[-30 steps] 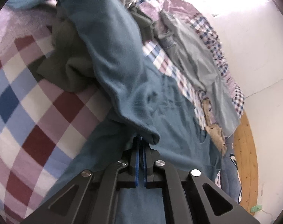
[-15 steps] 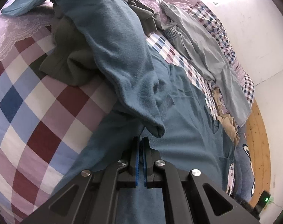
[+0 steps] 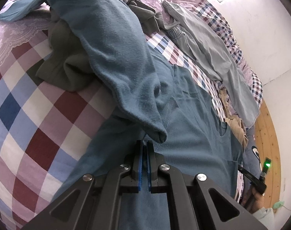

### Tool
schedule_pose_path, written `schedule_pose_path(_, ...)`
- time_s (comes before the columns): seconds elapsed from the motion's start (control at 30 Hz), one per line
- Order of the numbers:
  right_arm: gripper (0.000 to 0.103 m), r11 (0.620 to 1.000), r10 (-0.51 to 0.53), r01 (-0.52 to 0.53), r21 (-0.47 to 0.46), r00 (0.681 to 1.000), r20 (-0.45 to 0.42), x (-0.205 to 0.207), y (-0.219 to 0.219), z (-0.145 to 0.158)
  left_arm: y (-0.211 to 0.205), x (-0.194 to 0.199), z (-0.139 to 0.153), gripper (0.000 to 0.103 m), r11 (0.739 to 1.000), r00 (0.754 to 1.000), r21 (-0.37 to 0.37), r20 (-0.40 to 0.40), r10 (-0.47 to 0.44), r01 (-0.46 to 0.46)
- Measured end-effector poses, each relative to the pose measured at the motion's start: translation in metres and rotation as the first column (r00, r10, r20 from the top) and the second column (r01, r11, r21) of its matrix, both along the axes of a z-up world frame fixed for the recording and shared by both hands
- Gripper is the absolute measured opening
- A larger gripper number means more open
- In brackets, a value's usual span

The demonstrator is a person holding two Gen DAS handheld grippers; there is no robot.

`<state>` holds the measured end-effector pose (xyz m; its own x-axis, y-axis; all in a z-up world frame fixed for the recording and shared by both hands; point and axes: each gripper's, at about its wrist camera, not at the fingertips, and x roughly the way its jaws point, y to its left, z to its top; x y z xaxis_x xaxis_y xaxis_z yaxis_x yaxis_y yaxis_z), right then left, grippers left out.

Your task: Fold clothes

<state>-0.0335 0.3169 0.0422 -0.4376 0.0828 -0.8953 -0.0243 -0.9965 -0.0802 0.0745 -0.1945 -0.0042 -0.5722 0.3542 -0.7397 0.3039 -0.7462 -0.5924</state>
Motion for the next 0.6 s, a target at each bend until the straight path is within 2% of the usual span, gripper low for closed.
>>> schedule_pose_path(0.03,0.038,1.000,0.002,-0.002,0.006,1.000,0.003,-0.002,0.000,-0.004,0.000,0.000,0.000,0.002,1.000,1.000,0.002,0.000,-0.001,0.001)
schedule_pose_path(0.07,0.024,1.000,0.006,-0.006,0.009,1.000,0.002,-0.002,-0.001,-0.006,-0.001,0.000,-0.001,0.002,1.000,1.000,0.005,0.000,-0.002,0.002)
schedule_pose_path(0.1,0.015,1.000,0.011,-0.011,0.013,1.000,0.000,-0.002,-0.002,-0.009,-0.001,-0.001,-0.001,0.002,1.000,1.000,0.007,0.000,-0.003,0.003)
schedule_pose_path(0.13,0.011,1.000,0.015,-0.015,0.016,1.000,-0.001,-0.003,-0.003,-0.012,-0.001,-0.001,-0.002,0.002,1.000,1.000,0.008,0.000,-0.003,0.003)
schedule_pose_path(0.27,0.008,0.999,0.026,-0.023,0.047,0.998,-0.050,0.003,-0.003,-0.006,-0.001,-0.001,-0.002,0.002,1.000,1.000,0.007,-0.001,-0.003,0.003)
schedule_pose_path(0.37,0.008,0.999,-0.033,0.037,0.030,0.991,-0.128,0.008,0.011,0.010,-0.001,-0.001,-0.002,0.002,1.000,1.000,0.002,-0.003,-0.003,0.003)
schedule_pose_path(0.6,0.009,0.997,-0.072,0.067,-0.038,0.986,-0.148,0.005,0.024,0.026,0.002,0.000,-0.002,0.002,1.000,1.000,-0.011,-0.005,-0.003,0.002)
